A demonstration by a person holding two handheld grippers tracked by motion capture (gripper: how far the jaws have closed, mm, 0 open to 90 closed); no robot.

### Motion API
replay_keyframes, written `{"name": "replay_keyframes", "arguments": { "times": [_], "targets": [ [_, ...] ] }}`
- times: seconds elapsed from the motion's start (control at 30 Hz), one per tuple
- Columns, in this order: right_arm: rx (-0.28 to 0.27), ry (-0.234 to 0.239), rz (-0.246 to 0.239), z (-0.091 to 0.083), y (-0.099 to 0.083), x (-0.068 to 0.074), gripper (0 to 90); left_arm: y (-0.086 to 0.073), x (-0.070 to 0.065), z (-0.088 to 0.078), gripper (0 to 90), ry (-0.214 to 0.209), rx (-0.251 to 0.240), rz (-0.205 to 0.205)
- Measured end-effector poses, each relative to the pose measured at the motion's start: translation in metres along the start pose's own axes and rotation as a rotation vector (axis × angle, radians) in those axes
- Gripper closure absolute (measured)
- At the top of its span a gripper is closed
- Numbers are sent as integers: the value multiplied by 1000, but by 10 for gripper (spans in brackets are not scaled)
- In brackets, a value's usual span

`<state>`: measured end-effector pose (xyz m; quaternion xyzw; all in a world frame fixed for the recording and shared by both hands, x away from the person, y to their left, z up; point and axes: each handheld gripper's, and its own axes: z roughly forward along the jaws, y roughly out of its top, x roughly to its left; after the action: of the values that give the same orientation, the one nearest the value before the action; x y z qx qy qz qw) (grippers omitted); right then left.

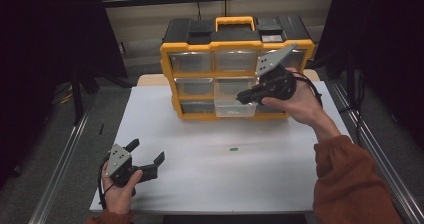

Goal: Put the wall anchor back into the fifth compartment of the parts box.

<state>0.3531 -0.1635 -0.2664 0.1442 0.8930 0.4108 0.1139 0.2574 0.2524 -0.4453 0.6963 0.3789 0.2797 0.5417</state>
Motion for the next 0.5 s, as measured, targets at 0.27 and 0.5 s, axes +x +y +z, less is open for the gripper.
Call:
{"name": "replay_keyframes", "arguments": {
  "times": [0.27, 0.5],
  "targets": [
    [27, -43, 14, -7, 16, -21, 849, 1, 0, 0, 24, -8, -2, 17],
    [97, -51, 33, -2, 23, -37, 849, 1, -1, 0, 24, -8, -2, 16]
  ]
}}
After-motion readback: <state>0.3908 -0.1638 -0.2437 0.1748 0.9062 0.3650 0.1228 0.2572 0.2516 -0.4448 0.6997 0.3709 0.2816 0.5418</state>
